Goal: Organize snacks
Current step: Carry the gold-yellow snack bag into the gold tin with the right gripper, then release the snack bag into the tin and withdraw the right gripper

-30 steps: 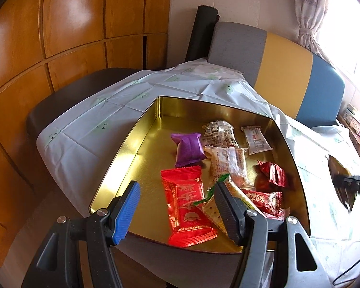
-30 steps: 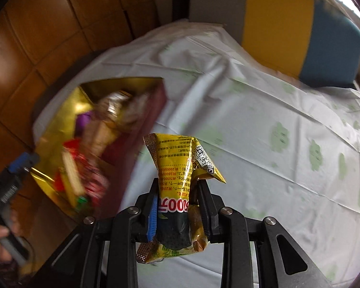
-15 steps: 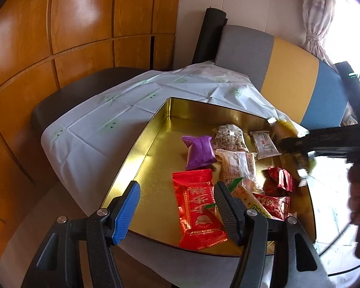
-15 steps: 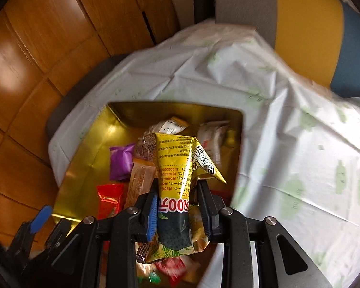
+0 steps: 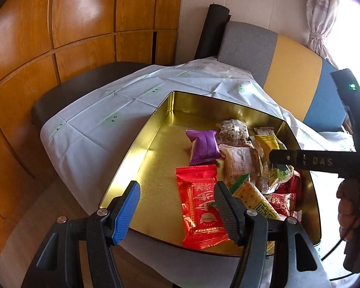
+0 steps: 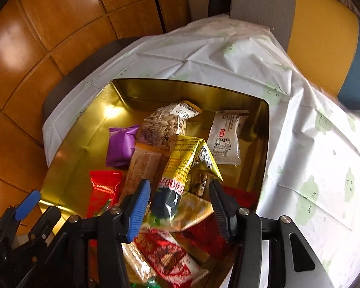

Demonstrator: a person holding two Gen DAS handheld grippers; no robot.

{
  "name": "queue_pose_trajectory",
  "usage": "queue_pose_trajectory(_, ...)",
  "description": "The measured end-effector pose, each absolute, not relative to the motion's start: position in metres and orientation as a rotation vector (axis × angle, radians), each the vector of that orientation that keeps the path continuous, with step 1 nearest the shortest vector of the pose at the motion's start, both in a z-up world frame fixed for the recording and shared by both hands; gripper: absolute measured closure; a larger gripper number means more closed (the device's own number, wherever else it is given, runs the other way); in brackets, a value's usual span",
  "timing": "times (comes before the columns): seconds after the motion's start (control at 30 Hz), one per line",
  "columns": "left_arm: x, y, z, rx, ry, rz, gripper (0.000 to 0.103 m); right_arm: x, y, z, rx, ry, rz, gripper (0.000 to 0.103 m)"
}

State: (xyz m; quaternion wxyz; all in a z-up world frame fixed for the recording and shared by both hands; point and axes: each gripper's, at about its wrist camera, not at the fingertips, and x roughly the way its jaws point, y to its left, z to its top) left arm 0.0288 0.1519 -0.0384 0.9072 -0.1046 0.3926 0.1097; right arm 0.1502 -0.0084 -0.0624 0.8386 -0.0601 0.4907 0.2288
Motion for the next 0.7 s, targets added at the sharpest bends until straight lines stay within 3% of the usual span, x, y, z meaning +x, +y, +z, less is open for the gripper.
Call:
queue_pose_trajectory(0.03,0.029,0.151,-0.038,-0.214,0.811,0.226,0.038,0.147,-0.009,-0.063,-0.136,1.036,0.485,0.058)
queue_pose_trajectory(0.07,0.029,0.151,-0.038,-0.213,0.810,0.224,0.038,0.143,-0.009,-0.063,-0.141,1.037,0.494,0.069)
queue_pose_trajectory(0.2,0.029,0.147,-0.037,-0.205,0.811,0.218,0.038,0.139,-0.002,-0.064,-0.168,1.015,0.504,0.081)
queue_pose_trajectory(0.7,0.027,0.139,-0.029,-0.187,0.803,0.218,0.038,0.134,-0.004,-0.071,-0.160,1.012,0.509,0.080)
